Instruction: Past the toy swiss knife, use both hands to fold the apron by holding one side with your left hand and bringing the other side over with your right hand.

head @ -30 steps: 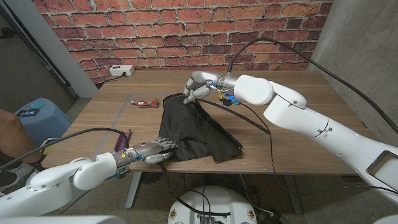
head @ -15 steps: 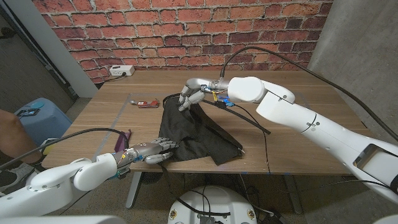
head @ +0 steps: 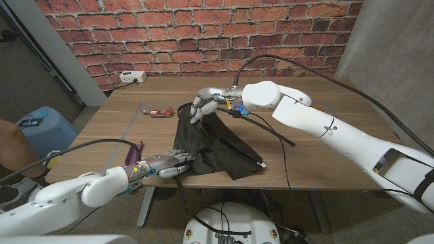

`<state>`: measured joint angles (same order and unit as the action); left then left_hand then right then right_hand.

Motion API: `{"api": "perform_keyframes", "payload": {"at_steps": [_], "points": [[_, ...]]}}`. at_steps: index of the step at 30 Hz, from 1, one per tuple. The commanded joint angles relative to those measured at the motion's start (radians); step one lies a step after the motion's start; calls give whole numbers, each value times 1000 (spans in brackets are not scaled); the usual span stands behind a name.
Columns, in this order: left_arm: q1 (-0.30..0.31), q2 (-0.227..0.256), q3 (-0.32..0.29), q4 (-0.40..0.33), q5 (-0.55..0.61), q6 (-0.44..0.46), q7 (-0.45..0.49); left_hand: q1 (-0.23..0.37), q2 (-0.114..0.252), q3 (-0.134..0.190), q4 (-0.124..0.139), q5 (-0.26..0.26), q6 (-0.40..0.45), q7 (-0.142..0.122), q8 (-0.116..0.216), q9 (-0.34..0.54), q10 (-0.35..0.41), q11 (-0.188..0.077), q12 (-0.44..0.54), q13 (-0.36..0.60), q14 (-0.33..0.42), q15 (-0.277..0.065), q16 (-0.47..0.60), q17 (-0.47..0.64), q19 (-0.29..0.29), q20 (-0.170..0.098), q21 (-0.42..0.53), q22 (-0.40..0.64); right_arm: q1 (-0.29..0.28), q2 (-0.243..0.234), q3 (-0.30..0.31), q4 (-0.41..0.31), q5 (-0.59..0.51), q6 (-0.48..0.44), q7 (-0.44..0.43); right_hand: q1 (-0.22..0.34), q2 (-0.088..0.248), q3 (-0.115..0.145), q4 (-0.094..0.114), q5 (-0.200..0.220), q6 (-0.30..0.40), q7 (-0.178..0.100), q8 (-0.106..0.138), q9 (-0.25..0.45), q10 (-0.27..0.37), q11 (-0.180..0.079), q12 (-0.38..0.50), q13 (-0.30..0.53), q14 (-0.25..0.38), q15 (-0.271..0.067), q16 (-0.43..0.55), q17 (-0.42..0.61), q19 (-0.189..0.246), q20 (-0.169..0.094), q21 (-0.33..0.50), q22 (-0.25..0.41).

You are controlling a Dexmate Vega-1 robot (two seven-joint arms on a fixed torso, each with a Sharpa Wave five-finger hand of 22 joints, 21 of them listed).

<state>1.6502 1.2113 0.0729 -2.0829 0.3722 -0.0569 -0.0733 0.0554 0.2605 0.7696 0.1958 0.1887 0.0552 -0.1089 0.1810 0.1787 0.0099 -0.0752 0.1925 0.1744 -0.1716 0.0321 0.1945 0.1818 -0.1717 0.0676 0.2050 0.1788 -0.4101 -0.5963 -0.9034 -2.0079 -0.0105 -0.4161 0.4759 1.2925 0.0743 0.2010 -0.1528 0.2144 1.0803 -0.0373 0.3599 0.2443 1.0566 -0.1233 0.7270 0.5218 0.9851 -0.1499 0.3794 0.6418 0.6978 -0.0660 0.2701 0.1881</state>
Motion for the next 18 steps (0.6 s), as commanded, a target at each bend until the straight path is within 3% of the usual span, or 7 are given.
{"api": "perform_keyframes", "payload": {"at_steps": [1, 18], "points": [[-31, 14, 35, 2, -16, 7, 9, -43, -54, 8, 2, 4, 0, -7, 2, 2, -5, -2, 4, 4, -23, 4, 0, 1, -174, -5, 1, 2, 37, 37, -32, 74, 39, 13, 15, 8, -1, -3, 4, -2, 7, -4, 5, 5, 6, 0, -5, -1, 14, -90, -3, 6, 10, -20, 5, 4], [-63, 46, 78, -6, -41, 20, 32, -42, -54, 9, 2, 3, 1, -6, 3, 2, -4, -3, 4, 4, -23, 4, -1, 0, -173, -4, 1, 2, 59, 77, -62, 181, 106, 23, 53, 8, 3, -12, 6, -3, 4, -8, 1, 5, 4, 0, -8, 3, 15, -90, -15, 9, 10, -18, 7, 4]]}}
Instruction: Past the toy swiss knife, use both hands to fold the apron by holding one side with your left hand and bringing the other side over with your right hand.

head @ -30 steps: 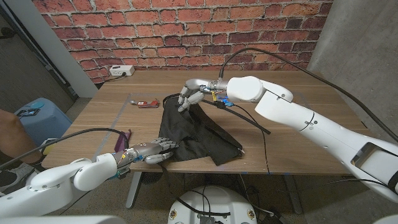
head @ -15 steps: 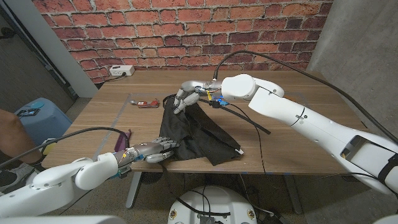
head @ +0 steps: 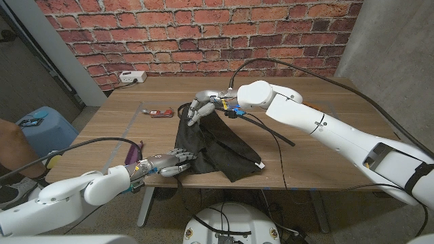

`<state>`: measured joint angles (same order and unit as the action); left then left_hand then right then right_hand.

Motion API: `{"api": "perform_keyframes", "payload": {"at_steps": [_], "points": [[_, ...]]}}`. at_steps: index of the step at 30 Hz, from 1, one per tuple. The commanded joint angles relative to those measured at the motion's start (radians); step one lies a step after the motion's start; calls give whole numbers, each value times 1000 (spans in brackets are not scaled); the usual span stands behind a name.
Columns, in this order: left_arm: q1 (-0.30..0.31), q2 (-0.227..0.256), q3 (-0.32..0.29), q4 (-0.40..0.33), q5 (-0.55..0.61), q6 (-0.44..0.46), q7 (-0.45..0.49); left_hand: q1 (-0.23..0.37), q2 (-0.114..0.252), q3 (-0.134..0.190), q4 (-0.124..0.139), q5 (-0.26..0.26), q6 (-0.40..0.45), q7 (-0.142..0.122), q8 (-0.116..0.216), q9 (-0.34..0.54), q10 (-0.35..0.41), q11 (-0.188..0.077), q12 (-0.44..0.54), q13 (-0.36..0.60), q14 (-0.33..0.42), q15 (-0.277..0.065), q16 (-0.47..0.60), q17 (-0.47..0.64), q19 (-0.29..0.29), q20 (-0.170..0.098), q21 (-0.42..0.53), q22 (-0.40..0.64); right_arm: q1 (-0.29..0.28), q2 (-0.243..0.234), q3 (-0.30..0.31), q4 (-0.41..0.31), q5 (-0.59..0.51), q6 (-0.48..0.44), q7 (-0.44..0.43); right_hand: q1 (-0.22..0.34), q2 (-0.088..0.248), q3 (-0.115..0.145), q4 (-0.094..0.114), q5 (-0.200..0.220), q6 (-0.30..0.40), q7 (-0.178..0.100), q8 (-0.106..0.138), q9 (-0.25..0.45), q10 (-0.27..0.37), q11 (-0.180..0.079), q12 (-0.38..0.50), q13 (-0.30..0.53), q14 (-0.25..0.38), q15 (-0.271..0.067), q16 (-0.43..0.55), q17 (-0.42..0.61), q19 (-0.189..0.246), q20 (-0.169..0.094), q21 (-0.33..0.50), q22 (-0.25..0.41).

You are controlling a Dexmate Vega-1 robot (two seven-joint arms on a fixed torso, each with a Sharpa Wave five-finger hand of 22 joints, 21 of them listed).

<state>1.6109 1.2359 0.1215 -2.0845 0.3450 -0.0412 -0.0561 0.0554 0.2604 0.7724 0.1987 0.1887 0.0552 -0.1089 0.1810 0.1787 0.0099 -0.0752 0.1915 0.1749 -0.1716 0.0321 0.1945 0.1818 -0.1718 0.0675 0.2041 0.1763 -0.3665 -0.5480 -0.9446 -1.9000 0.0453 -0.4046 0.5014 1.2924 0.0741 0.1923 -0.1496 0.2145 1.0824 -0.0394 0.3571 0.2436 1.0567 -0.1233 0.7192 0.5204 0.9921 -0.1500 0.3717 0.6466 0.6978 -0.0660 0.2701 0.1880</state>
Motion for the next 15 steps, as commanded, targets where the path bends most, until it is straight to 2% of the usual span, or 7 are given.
{"api": "perform_keyframes", "payload": {"at_steps": [1, 15], "points": [[-24, 24, 31, -6, -16, 5, 16, -42, -54, 6, -1, 3, 1, -7, 3, 2, -4, -3, 5, 3, -23, 5, -1, 0, -173, -5, 2, 4, 16, 30, -23, 75, 50, 13, 27, 8, 4, -4, 3, -3, 1, -6, 3, 6, 6, -2, -1, 3, 8, -90, -7, 5, 9, -18, 7, 4], [-31, 47, 54, -14, -30, 15, 49, -42, -54, 7, -1, 3, 3, -6, 3, 2, -4, -3, 5, 3, -22, 5, 0, 0, -172, -5, 2, 4, 23, 47, -43, 101, 70, 18, 31, 2, 10, -11, 7, -8, -13, -8, 0, 13, -7, -2, -1, 15, 7, -88, -14, 10, 7, -13, 7, 4]]}}
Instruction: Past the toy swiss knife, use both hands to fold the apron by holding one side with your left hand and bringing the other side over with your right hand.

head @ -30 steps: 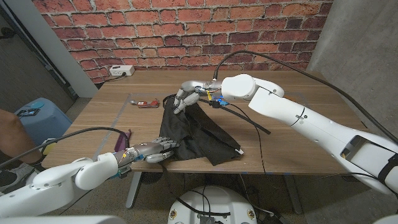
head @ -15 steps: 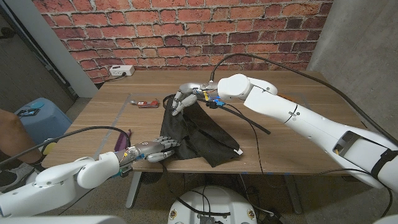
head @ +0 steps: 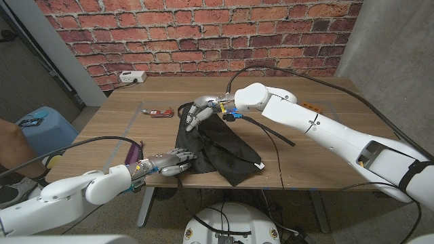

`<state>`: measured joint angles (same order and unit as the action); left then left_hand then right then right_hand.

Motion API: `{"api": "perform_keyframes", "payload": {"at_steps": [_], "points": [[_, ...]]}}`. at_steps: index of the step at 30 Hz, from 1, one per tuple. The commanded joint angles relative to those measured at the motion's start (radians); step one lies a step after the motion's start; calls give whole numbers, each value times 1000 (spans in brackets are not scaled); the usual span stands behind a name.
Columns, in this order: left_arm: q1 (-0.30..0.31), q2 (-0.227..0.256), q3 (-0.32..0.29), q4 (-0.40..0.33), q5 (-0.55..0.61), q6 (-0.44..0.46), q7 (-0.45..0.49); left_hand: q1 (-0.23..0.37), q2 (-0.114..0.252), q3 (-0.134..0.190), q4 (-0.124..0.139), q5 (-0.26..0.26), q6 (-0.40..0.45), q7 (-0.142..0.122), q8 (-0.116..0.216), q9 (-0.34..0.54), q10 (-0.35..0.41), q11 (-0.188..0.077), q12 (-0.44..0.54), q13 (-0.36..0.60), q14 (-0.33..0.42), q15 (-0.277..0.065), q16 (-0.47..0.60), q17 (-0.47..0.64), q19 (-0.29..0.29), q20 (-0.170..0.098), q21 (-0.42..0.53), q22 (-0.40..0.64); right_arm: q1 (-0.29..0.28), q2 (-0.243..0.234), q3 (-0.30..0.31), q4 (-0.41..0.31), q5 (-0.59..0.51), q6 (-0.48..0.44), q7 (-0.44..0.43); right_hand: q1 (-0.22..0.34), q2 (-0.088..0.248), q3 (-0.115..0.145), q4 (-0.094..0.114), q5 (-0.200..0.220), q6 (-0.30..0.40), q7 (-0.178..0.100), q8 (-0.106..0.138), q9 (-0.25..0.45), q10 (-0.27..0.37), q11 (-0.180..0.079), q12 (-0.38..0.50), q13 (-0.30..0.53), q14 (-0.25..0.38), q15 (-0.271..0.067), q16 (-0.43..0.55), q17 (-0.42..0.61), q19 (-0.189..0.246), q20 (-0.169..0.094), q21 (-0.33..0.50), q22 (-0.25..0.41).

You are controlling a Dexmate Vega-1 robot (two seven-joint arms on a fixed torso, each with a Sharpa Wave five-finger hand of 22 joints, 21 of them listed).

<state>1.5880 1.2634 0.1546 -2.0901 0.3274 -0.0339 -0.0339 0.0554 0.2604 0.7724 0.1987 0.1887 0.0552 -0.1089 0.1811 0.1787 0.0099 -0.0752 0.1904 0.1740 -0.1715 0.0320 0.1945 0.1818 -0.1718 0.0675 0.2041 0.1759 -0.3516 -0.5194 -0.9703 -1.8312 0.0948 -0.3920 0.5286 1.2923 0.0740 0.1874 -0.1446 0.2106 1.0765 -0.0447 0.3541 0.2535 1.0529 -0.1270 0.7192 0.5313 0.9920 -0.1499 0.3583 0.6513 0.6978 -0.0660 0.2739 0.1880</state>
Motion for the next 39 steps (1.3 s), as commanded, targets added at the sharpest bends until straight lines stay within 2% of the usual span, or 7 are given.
{"api": "perform_keyframes", "payload": {"at_steps": [1, 12, 21, 28, 33, 36, 39], "points": [[-8, 22, 22, -10, -12, 9, 30, -41, -54, 7, -1, 3, 3, -6, 3, 2, -4, -3, 6, 4, -22, 5, 0, 0, -172, -6, 2, 4, 8, 21, -19, 36, 19, 6, 2, 2, 11, -6, 2, -4, -8, -3, 3, 4, -4, 1, -1, 4, 7, -89, -1, 5, 5, -12, 3, 4], [-5, 42, 27, -16, -31, 15, 46, -41, -54, 8, -1, 3, 3, -7, 3, 2, -4, -1, 6, 4, -22, 5, -1, 0, -172, -5, 2, 4, 6, 40, -19, 80, 38, 28, -3, -15, 16, -15, 9, -13, -32, -3, -7, 5, -26, 13, -27, -19, -12, -82, -15, 8, -5, -7, 0, 4], [-4, 62, 19, -10, -61, -1, 56, -41, -54, 8, -1, 3, 5, -7, 4, 2, -3, 0, 6, 4, -21, 5, 0, 0, -172, -5, 1, 4, 15, 50, -21, 118, 57, 58, 21, -66, 15, -33, 29, -21, -102, 19, -41, 2, -62, 39, -73, -61, -44, -67, -47, -13, -12, 2, -2, 4], [-12, 72, 22, -16, -64, 5, 54, -40, -54, 9, -2, 3, 11, -7, 5, 2, -1, 2, 7, 4, -18, 5, 0, 0, -169, -5, 2, 4, 15, 58, -11, 140, 84, 67, 34, -82, 14, -37, 33, -23, -119, 29, -53, -1, -78, 52, -93, -79, -61, -65, -68, -32, -15, 4, -3, 3], [-11, 77, 16, -20, -77, 5, 59, -40, -54, 10, -2, 3, 15, -6, 7, 2, -1, 2, 7, 4, -18, 5, 0, 0, -168, -5, 2, 4, 22, 63, -11, 159, 99, 80, 54, -90, 11, -39, 32, -24, -127, 37, -61, -4, -113, 51, -118, -92, -61, -64, -75, -43, -16, 5, -3, 3], [-4, 85, 5, -24, -86, 4, 60, -40, -54, 10, -2, 3, 20, -7, 8, 2, 0, 2, 7, 4, -18, 5, 0, 0, -166, -6, 3, 4, 33, 65, -16, 174, 105, 87, 76, -97, 12, -42, 32, -25, -159, 48, -78, -8, -119, 60, -130, -103, -64, -65, -77, -46, -22, 8, -5, 4], [15, 96, -16, -29, -98, 6, 62, -40, -54, 10, -2, 3, 21, -6, 8, 2, 0, 3, 7, 4, -15, 4, 1, 0, -165, -5, 3, 4, 43, 68, -18, 184, 113, 88, 97, -105, 11, -45, 33, -26, -179, 52, -91, -13, -132, 71, -144, -112, -84, -48, -84, -47, -29, 16, -8, 4]]}}
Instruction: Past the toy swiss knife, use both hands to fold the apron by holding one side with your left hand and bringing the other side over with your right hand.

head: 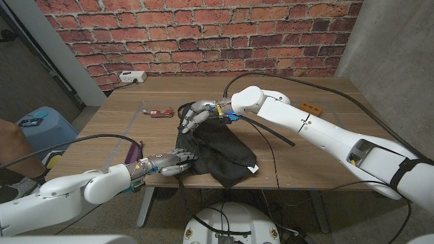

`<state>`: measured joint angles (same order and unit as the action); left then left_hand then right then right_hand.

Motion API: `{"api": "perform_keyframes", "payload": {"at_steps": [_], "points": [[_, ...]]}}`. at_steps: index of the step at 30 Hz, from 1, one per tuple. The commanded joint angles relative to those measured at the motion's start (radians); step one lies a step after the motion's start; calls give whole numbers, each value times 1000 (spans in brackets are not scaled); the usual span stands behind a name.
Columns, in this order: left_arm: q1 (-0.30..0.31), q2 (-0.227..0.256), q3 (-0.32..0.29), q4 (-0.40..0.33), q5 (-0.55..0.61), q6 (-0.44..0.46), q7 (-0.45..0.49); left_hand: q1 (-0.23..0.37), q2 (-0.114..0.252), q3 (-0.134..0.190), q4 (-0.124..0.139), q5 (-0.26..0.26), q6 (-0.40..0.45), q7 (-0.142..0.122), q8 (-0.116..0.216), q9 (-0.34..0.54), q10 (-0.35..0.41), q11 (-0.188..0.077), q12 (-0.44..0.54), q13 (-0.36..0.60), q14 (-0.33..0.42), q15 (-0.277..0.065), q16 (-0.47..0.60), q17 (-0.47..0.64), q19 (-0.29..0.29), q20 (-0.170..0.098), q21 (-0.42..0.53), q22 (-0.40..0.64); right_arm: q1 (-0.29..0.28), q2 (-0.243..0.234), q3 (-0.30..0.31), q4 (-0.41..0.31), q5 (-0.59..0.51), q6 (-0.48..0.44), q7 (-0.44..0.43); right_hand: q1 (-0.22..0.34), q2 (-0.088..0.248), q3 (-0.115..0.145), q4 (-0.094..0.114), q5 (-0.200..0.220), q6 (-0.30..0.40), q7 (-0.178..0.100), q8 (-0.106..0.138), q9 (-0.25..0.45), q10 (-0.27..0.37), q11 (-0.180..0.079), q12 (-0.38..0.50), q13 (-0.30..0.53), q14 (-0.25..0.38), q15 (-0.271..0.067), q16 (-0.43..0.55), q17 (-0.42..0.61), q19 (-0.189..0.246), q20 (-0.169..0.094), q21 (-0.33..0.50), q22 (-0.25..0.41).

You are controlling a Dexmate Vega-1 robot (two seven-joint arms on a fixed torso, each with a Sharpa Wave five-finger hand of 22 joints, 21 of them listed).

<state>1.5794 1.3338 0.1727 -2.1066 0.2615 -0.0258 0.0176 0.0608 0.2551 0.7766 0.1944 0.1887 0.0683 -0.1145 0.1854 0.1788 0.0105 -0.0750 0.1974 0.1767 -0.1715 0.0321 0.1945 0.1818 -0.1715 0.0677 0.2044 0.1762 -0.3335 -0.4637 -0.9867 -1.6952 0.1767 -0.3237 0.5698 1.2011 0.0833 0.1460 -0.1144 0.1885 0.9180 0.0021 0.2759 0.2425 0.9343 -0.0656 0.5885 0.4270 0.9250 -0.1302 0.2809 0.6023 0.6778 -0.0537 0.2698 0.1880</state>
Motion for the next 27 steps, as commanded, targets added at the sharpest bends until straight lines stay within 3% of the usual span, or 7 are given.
{"api": "perform_keyframes", "payload": {"at_steps": [1, 8, 12, 19, 27], "points": [[38, 33, -50, -16, -38, -1, 13, -45, -48, 6, 2, 3, 9, -1, 4, 2, 0, 3, 0, 2, -14, 4, 1, -1, -165, -6, 3, 4, 26, 12, 0, 52, 35, 24, 60, -19, 1, -6, 4, -5, -27, 7, -16, -3, -21, 12, -20, -11, -23, -66, -9, 1, -12, 6, -5, 4], [98, 34, -124, -29, -46, 4, 5, -44, -48, 7, 2, 3, 14, 0, 5, 2, 3, 3, 1, 2, -11, 4, 2, -1, -160, -6, 4, 4, 36, 17, -1, 68, 46, 32, 80, -30, -19, -17, 1, -5, -37, 15, -25, -7, -33, 15, -34, -21, -33, -60, -17, -6, -19, 15, -7, 4], [137, 11, -178, -37, -38, 2, -17, -44, -48, 8, 2, 3, 16, 0, 5, 2, 4, 2, 2, 2, -10, 3, 2, -1, -159, -6, 5, 4, 40, 20, 0, 78, 49, 37, 85, -31, -22, -18, 0, -3, -44, 16, -29, -9, -38, 20, -40, -26, -38, -55, -20, -10, -21, 18, -8, 4], [186, -57, -264, -55, -7, -16, -88, -43, -48, 9, 2, 3, 18, 1, 5, 3, 4, 2, 1, 2, -9, 2, 2, -1, -156, -6, 5, 4, 41, 22, 7, 92, 57, 40, 83, -34, -20, -19, 0, 0, -45, 16, -32, -11, -39, 25, -46, -31, -40, -53, -18, -8, -24, 20, -9, 4], [264, -187, -404, -94, 26, -39, -224, -42, -48, 10, 2, 3, 18, 1, 3, 3, 4, 3, 1, 2, -8, 3, 2, -1, -152, -5, 6, 4, 42, 25, 14, 101, 60, 46, 76, -40, -16, -21, 1, 2, -52, 18, -38, -14, -45, 25, -57, -40, -46, -47, -17, -7, -27, 21, -10, 5]]}}
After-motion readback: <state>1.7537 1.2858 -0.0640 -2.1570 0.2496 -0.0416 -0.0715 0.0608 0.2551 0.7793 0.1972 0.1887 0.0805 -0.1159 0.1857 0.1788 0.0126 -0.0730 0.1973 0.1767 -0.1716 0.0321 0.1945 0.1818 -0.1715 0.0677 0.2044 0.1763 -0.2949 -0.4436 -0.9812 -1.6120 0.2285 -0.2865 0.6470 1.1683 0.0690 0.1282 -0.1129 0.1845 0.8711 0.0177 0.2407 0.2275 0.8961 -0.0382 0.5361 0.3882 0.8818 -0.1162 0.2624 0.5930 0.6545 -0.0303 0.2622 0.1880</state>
